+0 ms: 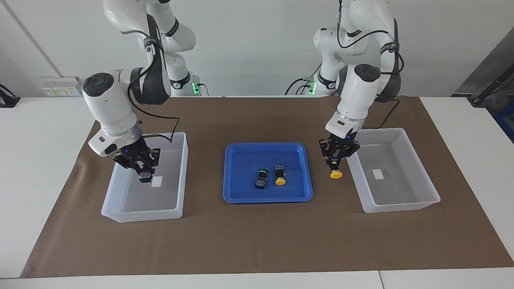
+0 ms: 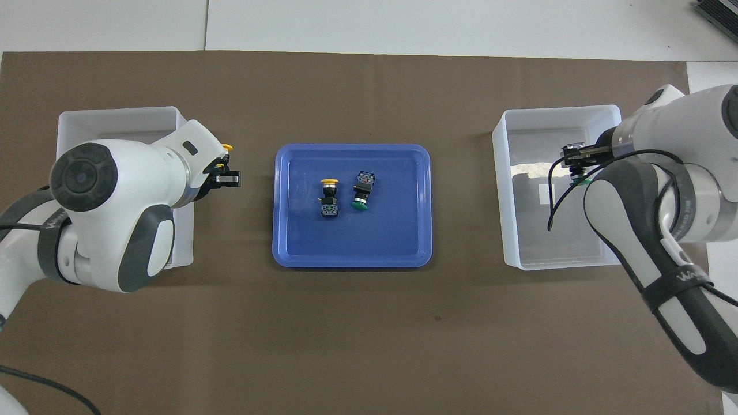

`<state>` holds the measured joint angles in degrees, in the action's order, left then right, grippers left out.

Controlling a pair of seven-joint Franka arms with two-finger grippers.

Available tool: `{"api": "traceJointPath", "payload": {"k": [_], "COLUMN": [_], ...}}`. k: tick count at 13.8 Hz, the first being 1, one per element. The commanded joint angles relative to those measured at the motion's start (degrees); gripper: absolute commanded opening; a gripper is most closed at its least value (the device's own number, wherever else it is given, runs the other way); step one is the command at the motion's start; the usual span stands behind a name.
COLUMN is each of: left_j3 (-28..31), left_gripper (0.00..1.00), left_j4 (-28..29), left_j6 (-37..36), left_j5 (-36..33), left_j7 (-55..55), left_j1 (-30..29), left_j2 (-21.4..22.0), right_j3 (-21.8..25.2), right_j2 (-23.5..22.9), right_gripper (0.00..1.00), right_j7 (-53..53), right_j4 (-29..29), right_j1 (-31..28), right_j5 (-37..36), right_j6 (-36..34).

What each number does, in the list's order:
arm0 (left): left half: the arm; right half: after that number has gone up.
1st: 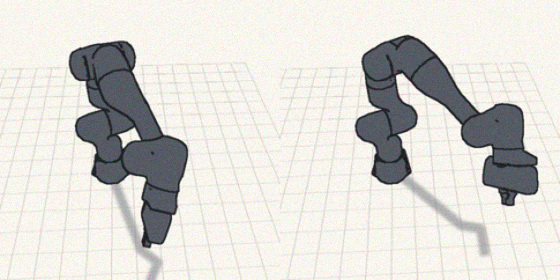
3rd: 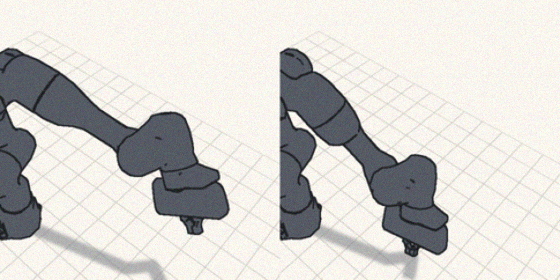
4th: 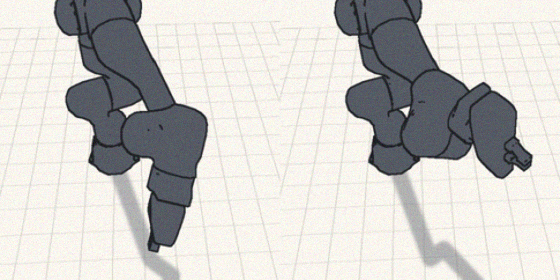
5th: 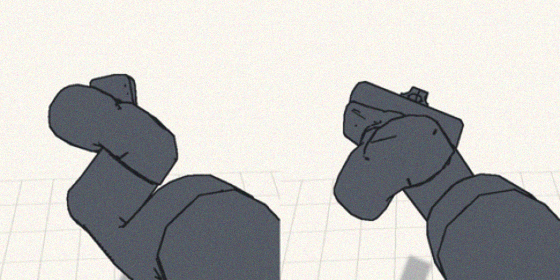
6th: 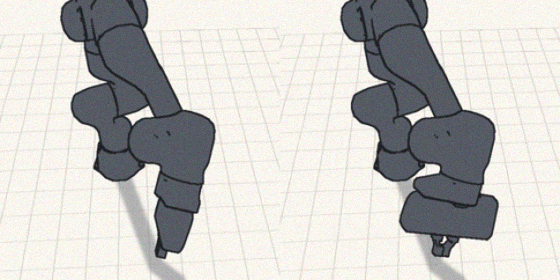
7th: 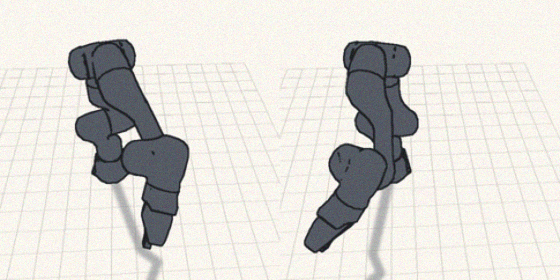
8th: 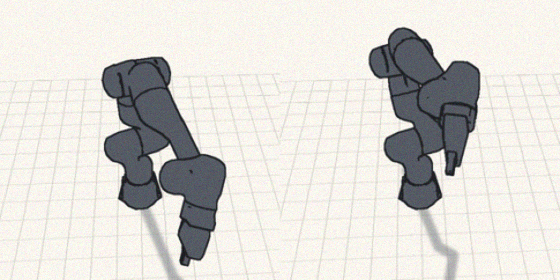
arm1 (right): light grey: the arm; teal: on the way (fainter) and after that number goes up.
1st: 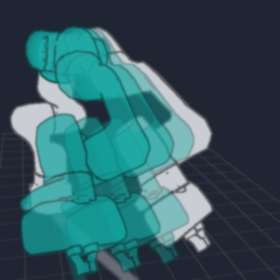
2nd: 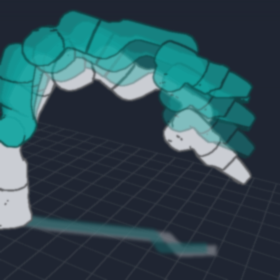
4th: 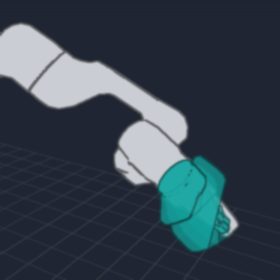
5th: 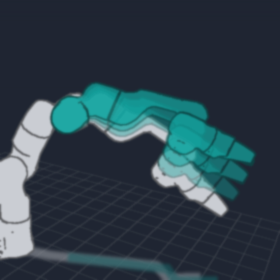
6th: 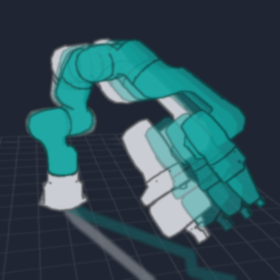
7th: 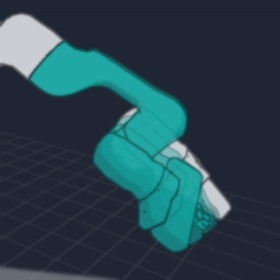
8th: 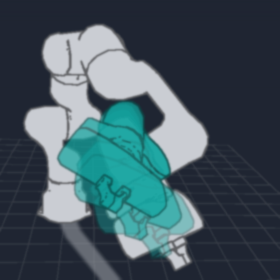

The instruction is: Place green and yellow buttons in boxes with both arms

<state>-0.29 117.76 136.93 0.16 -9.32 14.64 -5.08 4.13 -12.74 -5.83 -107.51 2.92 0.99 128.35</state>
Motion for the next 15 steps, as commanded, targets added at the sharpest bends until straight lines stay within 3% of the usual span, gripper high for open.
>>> {"api": "traceJointPath", "payload": {"k": [1,4,5,7,9,12,15], "left_j3": [-0.7,-0.8,-0.8,-0.9,-0.9,-0.9,-0.8], "left_gripper": [0.00,0.00,0.00,0.00,0.00,0.00,0.00], "left_j4": [-0.4,0.1,0.7,1.2,1.2,1.1,1.1], "left_j6": [3.1,5.4,6.1,9.3,12.2,15.6,20.3], "left_j5": [0.5,0.7,0.7,0.7,0.8,0.7,0.7], "left_j7": [6.0,11.0,12.6,13.4,13.4,13.4,13.4], "left_j1": [-5.4,-10.8,-11.7,-14.0,-14.8,-15.4,-15.4], "left_j2": [-0.8,-0.9,-0.9,-2.3,-4.7,-7.8,-11.5], "right_j3": [-1.0,-1.0,-1.0,-1.0,-1.0,-1.6,-2.4], "right_j2": [-3.2,-5.1,-5.1,-5.0,-3.0,0.8,1.8], "right_gripper": [0.00,0.00,0.06,1.00,1.00,1.00,1.00], "right_j7": [-1.8,-1.7,-1.8,-1.4,-1.4,-0.6,8.5], "right_j4": [-1.8,-5.5,-6.6,-6.7,-6.5,-2.5,1.7], "right_j1": [-1.6,-1.7,-1.7,-1.7,-1.6,-0.6,2.9], "right_j5": [0.6,0.8,0.8,0.8,0.9,0.9,0.9], "right_j6": [6.7,13.9,15.0,14.8,13.1,4.3,0.4]}}
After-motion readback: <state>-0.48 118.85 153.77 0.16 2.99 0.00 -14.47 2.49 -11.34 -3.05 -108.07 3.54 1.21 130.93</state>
